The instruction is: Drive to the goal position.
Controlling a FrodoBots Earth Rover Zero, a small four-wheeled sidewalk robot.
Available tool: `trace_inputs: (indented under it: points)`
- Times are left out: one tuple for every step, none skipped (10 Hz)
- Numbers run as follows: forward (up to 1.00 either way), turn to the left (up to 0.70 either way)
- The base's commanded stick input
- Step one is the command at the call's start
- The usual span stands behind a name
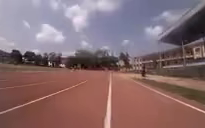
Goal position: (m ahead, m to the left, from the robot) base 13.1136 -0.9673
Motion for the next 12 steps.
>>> trace_inputs:
  points:
    - [0.70, 0.00]
    - [0.70, 0.00]
    - [0.70, 0.00]
    - [0.70, 0.00]
    - [0.70, 0.00]
    - [0.70, 0.00]
    - [0.70, 0.00]
    - [0.70, 0.00]
    - [0.70, 0.00]
    - [0.70, 0.00]
    - [0.70, 0.00]
    - [0.70, 0.00]
